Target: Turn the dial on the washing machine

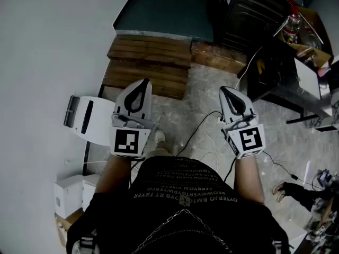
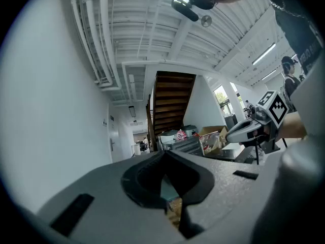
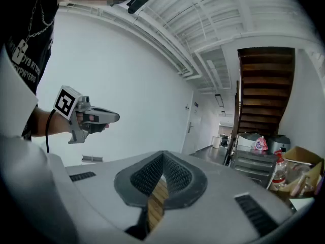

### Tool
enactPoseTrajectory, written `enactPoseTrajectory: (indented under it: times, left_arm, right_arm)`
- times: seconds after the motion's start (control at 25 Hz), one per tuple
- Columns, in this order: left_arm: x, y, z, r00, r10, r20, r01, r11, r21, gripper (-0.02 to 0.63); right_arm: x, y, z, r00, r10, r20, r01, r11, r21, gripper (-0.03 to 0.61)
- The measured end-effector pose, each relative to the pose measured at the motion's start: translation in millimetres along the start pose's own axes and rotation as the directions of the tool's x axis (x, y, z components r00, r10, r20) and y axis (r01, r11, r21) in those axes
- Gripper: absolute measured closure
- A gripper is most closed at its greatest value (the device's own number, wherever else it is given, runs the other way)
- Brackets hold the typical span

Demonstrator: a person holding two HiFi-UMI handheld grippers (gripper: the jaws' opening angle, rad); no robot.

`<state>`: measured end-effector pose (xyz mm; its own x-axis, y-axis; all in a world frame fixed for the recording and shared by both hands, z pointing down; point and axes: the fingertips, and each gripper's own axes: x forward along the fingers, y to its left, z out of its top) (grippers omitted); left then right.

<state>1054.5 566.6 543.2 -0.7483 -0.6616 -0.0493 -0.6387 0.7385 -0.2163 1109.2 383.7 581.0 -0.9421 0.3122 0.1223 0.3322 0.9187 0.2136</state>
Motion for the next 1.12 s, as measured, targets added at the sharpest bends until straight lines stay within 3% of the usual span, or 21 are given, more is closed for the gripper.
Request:
enactPoseTrajectory:
  times: [0.16,0.52,0.88,1.12]
  left_arm:
    - [33.8,54.6,-13.0,1.000,-0.010,0.011,0.009,0.999,0.053,0.611]
    - [76.1,148.4,-40.9,0.999,-0.044,0.020,0.043,0.998,0.037,0.611]
    - [107.7,177.1,-51.3,0.997,-0.076,0.025,0.077,0.996,-0.033,0.611]
    - [144.3,176.7,-55.9,0.997,-0.076,0.034,0.075,0.997,0.031,0.611]
  right_arm:
    - [73.5,-1.5,10.5,1.000,-0.009,0.022,0.008,1.000,0.022,0.583]
    - [177.1,6.5,22.8,0.999,-0.052,0.009,0.052,0.997,0.050,0.581]
    - [206.6,-5.8,30.3,0.997,-0.078,-0.013,0.079,0.996,0.046,0.581]
    - [233.4,-34.3,16.6,0.996,-0.089,-0.017,0.089,0.995,0.052,0.581]
